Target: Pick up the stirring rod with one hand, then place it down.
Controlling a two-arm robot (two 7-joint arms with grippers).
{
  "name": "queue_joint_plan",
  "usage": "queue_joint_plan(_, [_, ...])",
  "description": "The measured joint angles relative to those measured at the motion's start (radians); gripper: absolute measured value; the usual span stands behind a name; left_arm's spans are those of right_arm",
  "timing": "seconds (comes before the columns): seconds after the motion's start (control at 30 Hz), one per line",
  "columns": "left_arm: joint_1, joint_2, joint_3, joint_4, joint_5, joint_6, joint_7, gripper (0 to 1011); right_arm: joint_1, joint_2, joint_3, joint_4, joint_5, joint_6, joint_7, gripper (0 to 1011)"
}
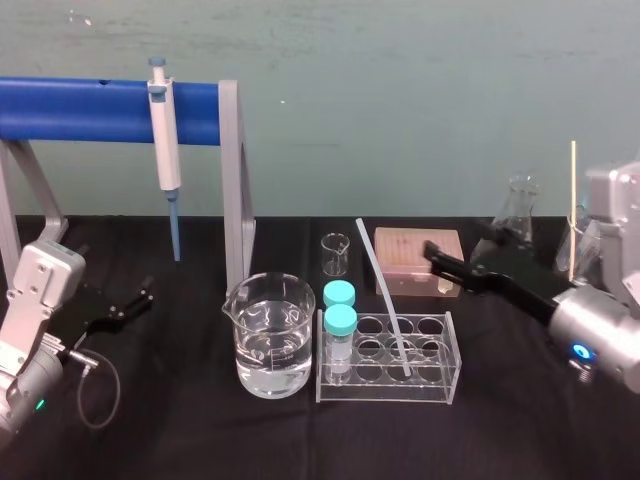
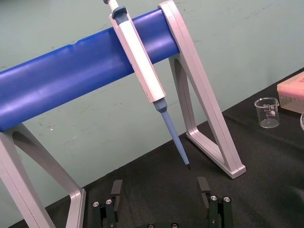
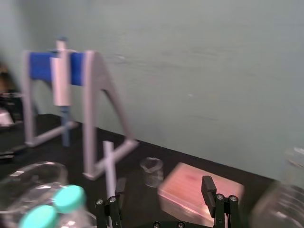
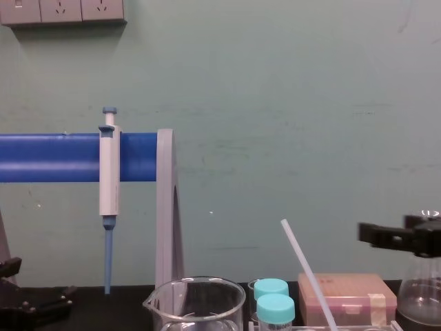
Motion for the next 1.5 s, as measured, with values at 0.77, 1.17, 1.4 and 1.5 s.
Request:
queue_joint_plan(0.77, [0.000,0.000,0.000,0.000,0.000,0.000,0.000,1000,0.190,-0.140,-0.124,0.163,-0.133,0.126,0.085,1003])
queue_joint_plan(1.17, [0.000,0.000,0.000,0.000,0.000,0.000,0.000,1000,0.202,-0.176,-0.108,0.209,-0.151,0.143,0.084,1003])
queue_joint_plan(1.4, [0.000,0.000,0.000,0.000,0.000,0.000,0.000,1000,0.201,-0.176,-0.108,0.209,-0.153,0.143,0.084,1003])
queue_joint_plan(1.5, [0.000,0.000,0.000,0.000,0.000,0.000,0.000,1000,0.201,-0.176,-0.108,0.209,-0.153,0.143,0.084,1003])
